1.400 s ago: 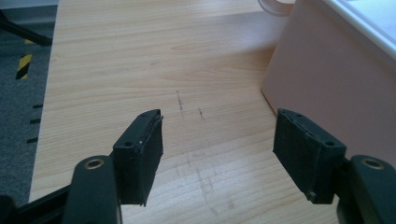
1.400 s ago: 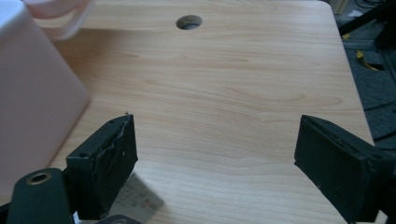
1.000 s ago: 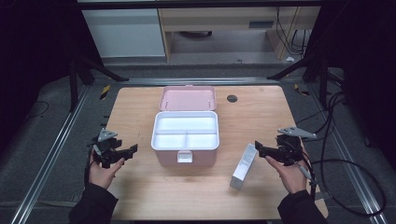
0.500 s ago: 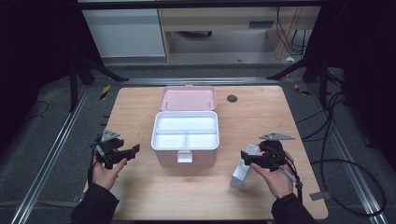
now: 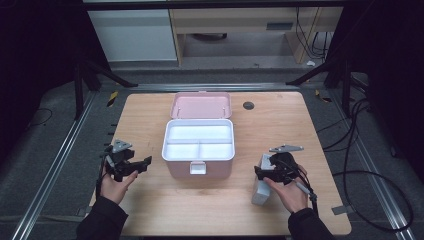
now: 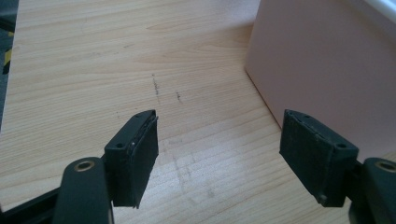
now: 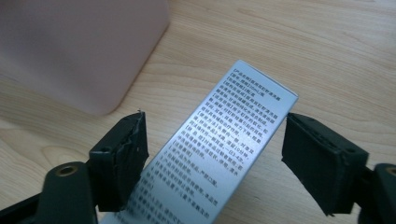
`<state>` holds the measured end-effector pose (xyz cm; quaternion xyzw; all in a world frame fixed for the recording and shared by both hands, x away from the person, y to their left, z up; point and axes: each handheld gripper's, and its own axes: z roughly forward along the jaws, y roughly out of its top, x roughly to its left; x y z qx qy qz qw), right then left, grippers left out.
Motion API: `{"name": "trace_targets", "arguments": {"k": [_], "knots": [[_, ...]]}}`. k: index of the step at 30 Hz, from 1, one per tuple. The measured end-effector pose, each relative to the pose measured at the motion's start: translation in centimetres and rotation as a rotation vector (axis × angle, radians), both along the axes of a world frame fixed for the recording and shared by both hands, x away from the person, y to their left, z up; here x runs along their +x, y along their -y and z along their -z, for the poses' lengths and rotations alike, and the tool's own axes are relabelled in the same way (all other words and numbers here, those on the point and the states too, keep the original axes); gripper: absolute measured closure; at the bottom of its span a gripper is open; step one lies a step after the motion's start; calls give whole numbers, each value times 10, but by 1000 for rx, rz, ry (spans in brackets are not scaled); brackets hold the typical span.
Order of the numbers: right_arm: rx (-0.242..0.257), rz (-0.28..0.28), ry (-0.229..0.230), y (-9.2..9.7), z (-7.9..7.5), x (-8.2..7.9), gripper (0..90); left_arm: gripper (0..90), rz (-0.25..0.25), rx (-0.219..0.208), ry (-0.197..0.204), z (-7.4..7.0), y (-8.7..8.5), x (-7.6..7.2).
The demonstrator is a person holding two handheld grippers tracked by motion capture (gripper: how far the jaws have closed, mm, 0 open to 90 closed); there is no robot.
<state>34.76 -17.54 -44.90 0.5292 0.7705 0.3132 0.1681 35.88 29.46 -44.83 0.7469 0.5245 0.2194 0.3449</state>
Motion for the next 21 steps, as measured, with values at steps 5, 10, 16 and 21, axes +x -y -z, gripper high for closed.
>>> {"name": "trace_targets", "arguments": {"k": [5, 10, 16, 21], "knots": [[-32, -13, -5, 3, 2, 3, 337, 282, 8, 4, -5, 1, 1, 0], [-56, -17, -6, 2, 1, 1, 317, 285, 9, 4, -7, 1, 2, 0], [-56, -20, -36, 2, -2, -3, 385, 291, 17, 7, -11, 1, 2, 0], [-53, -43, -51, 1, -1, -2, 492, 294, 20, 9, -16, 2, 3, 0]]}}
